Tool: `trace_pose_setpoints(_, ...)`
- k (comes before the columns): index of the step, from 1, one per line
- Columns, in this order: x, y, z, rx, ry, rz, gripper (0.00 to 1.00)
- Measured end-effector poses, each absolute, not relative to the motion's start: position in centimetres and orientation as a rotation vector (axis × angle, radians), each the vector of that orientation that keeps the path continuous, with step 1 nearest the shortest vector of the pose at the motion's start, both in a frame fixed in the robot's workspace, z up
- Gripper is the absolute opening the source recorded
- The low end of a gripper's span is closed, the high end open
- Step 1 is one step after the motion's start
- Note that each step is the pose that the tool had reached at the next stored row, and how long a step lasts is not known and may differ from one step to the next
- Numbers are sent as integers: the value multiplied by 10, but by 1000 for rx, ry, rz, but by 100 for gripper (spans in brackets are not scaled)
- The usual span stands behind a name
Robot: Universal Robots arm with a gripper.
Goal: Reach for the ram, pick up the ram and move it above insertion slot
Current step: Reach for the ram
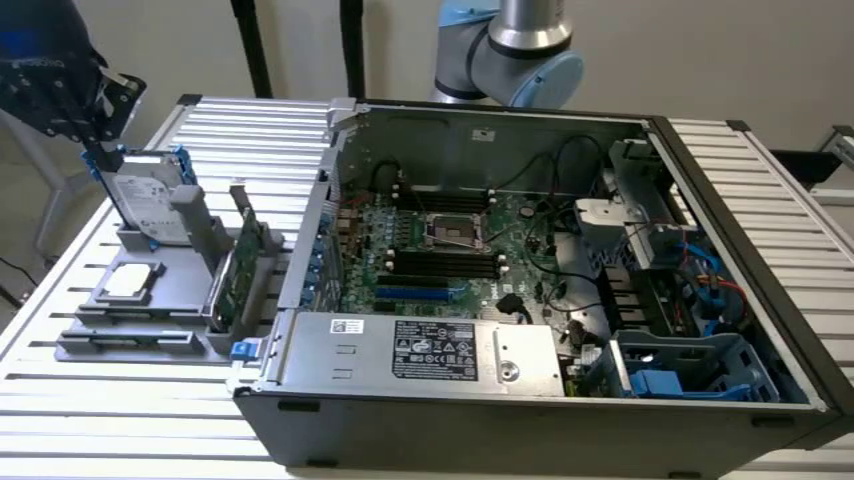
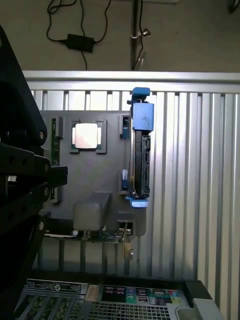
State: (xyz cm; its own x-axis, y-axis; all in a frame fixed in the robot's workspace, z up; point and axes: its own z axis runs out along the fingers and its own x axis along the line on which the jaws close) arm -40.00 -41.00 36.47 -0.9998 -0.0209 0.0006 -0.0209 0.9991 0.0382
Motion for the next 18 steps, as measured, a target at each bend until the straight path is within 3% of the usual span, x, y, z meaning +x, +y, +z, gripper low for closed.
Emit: trace_pose_setpoints(18, -400, -446, 364, 85, -3138, -58, 11)
